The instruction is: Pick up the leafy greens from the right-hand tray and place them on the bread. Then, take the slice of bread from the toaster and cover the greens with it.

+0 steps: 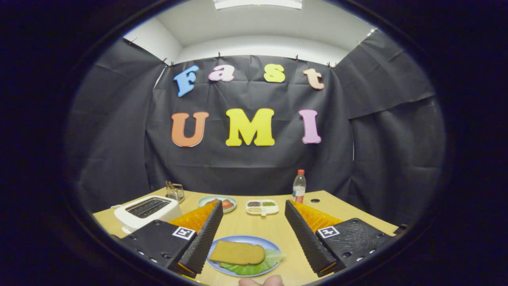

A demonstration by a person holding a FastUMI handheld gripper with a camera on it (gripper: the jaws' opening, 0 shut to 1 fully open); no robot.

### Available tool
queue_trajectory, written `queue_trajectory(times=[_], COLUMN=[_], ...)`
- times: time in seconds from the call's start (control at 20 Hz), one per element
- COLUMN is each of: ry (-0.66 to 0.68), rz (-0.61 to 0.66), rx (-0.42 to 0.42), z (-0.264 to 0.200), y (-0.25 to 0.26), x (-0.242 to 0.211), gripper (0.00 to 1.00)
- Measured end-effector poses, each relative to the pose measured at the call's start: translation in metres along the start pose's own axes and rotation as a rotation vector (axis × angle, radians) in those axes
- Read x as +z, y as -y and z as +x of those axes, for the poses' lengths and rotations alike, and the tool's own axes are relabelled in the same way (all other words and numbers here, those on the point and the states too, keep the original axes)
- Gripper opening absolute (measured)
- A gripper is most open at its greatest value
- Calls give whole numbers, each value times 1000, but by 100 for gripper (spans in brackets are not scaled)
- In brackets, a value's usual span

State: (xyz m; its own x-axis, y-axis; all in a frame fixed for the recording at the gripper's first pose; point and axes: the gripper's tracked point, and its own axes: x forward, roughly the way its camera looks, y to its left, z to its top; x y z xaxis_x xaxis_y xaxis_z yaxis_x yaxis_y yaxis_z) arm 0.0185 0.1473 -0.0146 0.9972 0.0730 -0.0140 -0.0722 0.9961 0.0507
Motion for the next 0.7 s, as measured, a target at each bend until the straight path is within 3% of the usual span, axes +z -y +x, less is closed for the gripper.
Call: queue_trajectory(times=[0.35,0.7], ry=[75,6], rz=[-69,-29], rx=[37,72], z=[-16,-11], y=[-39,-52], x=[9,-7], gripper=[95,95])
